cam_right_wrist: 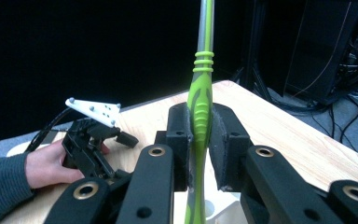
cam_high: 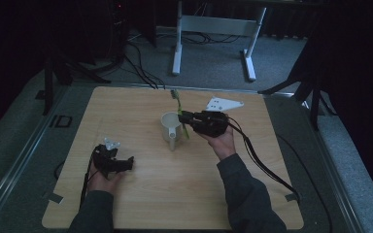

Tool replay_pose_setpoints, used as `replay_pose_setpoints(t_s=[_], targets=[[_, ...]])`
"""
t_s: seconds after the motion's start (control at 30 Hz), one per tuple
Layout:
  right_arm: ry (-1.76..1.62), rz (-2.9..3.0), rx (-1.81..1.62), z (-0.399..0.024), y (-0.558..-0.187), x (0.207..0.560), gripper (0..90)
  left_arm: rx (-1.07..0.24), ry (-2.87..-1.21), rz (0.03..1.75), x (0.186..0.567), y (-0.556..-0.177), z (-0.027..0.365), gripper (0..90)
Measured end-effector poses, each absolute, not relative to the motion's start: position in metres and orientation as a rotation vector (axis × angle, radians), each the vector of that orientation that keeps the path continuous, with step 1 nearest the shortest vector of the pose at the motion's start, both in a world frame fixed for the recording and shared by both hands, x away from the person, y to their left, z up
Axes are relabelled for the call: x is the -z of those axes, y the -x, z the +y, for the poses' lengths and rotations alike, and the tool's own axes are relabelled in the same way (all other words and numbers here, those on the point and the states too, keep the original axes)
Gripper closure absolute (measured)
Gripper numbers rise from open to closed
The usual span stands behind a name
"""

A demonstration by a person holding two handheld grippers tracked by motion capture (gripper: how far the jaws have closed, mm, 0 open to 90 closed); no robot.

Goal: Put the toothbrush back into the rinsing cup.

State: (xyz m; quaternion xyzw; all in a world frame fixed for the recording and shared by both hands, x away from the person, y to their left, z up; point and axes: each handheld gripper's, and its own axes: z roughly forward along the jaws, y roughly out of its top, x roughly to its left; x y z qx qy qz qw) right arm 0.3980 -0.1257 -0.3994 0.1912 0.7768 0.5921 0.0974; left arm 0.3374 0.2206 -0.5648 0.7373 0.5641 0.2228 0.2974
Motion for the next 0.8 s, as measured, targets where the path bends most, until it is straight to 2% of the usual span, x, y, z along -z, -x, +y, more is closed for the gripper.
replay_pose_setpoints(t_s=[0.8], targets=[[-0.59, 2.235, -1.884, -0.118, -0.411, 0.41, 78.4, -0.592, -1.96, 1.498, 0.565, -0.337, 0.221, 3.5]])
